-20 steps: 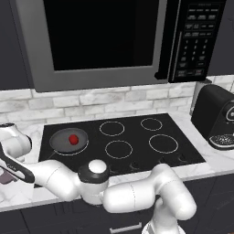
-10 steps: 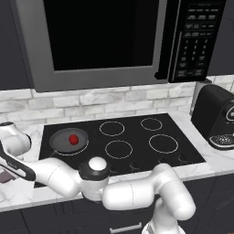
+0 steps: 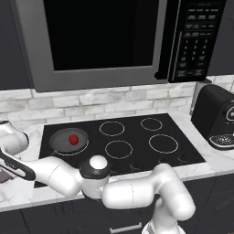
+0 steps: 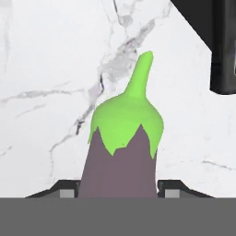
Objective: Put the eggplant and tomato in the pan. Then turn on the front left burner and set the heat to medium.
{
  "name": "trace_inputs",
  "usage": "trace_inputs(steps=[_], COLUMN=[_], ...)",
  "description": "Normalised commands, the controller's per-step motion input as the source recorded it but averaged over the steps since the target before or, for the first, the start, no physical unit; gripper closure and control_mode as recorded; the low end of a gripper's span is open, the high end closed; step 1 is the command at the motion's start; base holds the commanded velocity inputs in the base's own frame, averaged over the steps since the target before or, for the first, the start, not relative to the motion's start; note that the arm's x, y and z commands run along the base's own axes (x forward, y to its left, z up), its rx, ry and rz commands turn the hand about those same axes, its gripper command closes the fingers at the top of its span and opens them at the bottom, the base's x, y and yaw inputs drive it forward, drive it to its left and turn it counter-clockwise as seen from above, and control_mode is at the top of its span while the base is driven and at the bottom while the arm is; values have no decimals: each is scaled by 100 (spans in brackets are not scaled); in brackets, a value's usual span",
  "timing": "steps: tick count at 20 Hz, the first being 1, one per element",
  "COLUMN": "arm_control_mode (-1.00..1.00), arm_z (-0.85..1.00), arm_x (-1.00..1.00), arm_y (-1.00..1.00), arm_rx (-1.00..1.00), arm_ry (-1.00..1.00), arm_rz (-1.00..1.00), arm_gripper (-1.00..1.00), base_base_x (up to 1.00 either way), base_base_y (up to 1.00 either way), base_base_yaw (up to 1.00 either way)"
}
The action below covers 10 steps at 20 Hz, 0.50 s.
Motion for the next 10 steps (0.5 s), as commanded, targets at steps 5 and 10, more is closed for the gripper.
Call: trace_inputs(steps=[5, 10], arm_control_mode=[-100, -100], arm_z=[81, 68], arm_x=[-65, -68], arm_y=[-6, -36], arm_rx=[0, 0], arm_ry=[-2, -6], arm_rz=[7, 5], arm_gripper=[100, 100], base_base_x=[0, 0], base_base_y=[0, 0], base_base_yaw=[0, 0])
